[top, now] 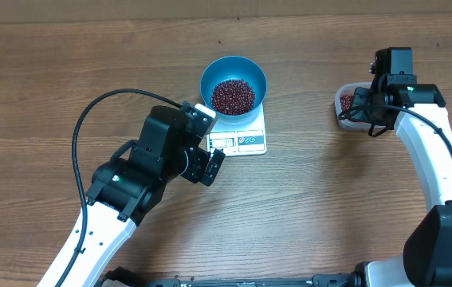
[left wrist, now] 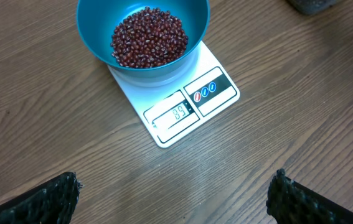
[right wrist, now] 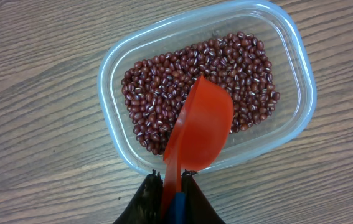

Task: Scoop item into bowl and weigh 150g on scale
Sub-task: 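Lower the red scoop into the bean tub and drag through beans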

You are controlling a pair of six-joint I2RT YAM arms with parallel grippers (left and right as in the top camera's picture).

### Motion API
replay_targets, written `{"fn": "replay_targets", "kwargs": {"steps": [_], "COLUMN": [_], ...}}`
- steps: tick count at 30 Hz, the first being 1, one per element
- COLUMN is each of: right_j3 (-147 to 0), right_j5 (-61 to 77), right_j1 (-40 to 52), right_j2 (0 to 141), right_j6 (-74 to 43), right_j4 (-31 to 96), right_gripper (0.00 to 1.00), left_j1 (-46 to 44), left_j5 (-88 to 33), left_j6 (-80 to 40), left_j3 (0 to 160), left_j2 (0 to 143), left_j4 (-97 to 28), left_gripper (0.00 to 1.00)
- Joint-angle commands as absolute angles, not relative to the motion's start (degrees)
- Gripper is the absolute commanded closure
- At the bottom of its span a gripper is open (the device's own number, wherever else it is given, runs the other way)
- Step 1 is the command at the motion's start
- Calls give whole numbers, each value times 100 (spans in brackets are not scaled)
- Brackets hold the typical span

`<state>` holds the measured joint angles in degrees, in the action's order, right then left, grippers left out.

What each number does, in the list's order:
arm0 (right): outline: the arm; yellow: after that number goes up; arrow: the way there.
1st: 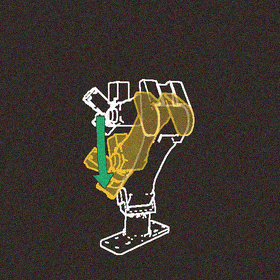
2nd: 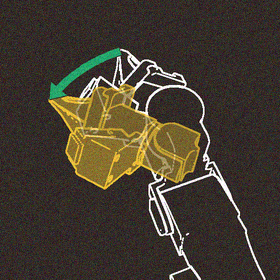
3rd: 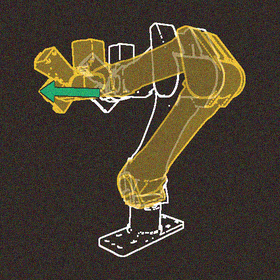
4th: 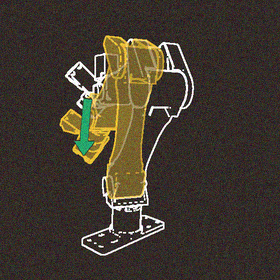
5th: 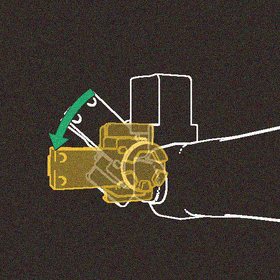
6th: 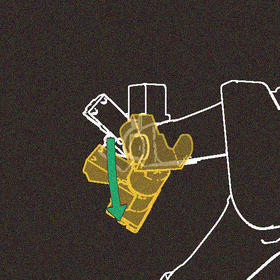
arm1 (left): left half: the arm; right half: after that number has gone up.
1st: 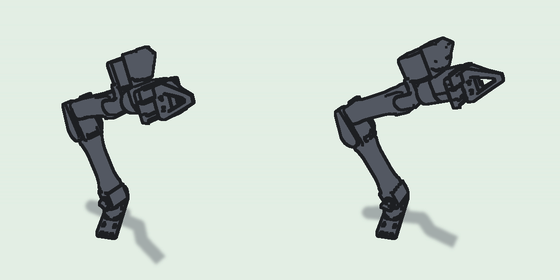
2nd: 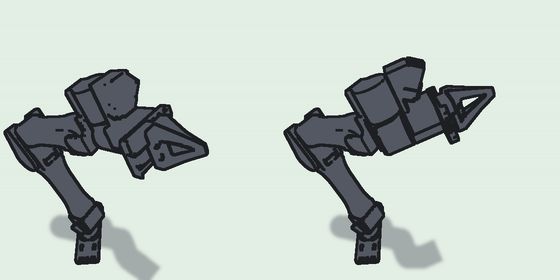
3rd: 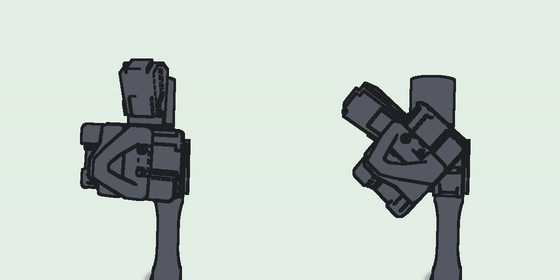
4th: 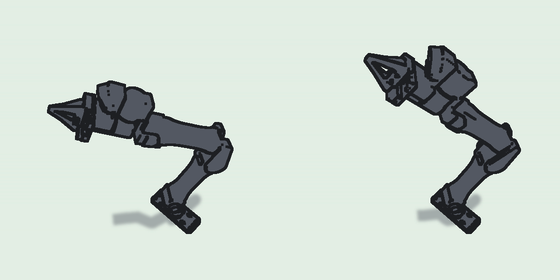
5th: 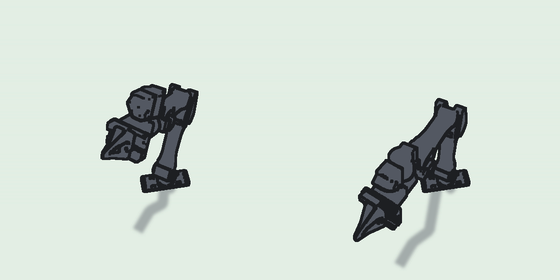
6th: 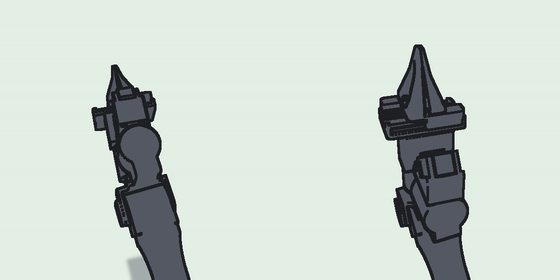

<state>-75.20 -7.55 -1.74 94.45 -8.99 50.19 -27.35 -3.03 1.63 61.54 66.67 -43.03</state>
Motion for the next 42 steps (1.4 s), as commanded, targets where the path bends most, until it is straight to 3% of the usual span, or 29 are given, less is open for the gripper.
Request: {"fn": "replay_targets", "kwargs": {"steps": [1, 13, 21, 29, 33, 37, 42], "right_j3": [-7494, -7494, -7494, -7494, -7494, -7494, -7494], "right_j5": [-810, -1197, -1194, -1194, -1192, -1194, -1194], "right_j1": [-169, -169, -169, -167, -169, -169, -167], "right_j2": [9439, 9439, 9437, 9439, 9439, 9439, 9439], "right_j6": [-910, -1374, -1372, -1372, -1372, -1372, -1372], "right_j4": [4991, 4816, 4807, 4829, 4827, 4827, 4825], "right_gripper": [89, 93, 87, 96, 86, 92, 89], "left_j1": [-2751, -2751, -2751, -2751, -2751, -2751, -2751], "left_j5": [-390, -390, -390, -390, -390, -390, -390], "left_j6": [108, 108, 108, 108, 108, 108, 108], "left_j3": [6289, 6289, 6289, 6289, 6289, 6289, 6289], "left_j2": [6707, 6707, 6707, 6707, 6707, 6707, 6707], "left_j4": [-4287, -4287, -4287, -4287, -4287, -4287, -4287], "left_gripper": [0, 0, 0, 0, 0, 1, 1]}}
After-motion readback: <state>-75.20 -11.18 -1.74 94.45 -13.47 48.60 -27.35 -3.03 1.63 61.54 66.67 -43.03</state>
